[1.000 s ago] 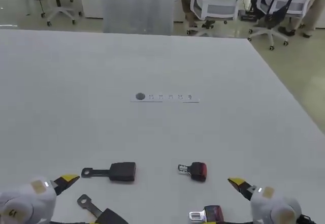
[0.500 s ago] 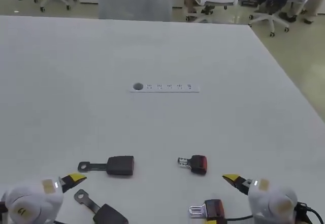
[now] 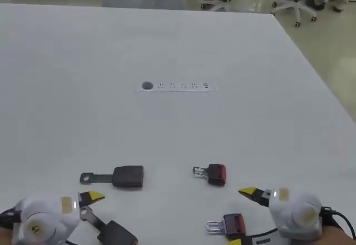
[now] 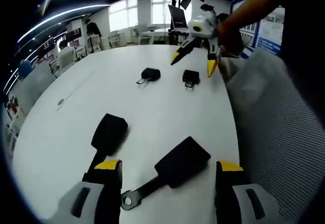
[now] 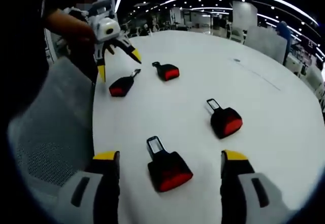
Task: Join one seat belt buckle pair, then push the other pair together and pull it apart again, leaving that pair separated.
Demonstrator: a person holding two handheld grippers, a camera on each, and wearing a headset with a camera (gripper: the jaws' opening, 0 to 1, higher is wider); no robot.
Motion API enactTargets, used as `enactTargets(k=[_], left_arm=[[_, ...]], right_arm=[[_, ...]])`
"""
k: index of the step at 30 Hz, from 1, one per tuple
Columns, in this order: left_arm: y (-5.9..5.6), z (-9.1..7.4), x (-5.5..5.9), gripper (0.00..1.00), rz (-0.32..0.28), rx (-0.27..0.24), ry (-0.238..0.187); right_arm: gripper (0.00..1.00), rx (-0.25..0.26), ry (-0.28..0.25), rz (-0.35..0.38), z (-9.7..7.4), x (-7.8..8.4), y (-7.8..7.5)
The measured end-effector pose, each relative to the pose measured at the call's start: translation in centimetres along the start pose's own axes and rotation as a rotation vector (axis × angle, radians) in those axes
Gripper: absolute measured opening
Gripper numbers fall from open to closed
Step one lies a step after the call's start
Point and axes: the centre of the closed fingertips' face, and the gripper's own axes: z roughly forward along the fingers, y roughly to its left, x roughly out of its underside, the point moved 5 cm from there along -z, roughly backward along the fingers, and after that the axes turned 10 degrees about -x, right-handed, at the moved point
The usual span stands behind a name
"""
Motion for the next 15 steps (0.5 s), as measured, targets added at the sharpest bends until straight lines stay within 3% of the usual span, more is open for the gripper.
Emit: enactTargets(k=[7,12,15], left_arm=[[-0.5,1.3,0.3,0.72,0.122,0.093,0.038],[-0.6,2.3,0.3,0.67,0.178,0.126,0.059],[-0.5,2.7,0.5,0.65,0.247,0.153,0.076]], right_arm=[[0.79,-0.043,0.031,-0.015,0.4,0.3,-0.2],[0.74,-0.085,0.079,-0.061,0.7,0.7,-0.3],[0.72,-0.111,0.102,-0.079,0.8,0.9,-0.3]])
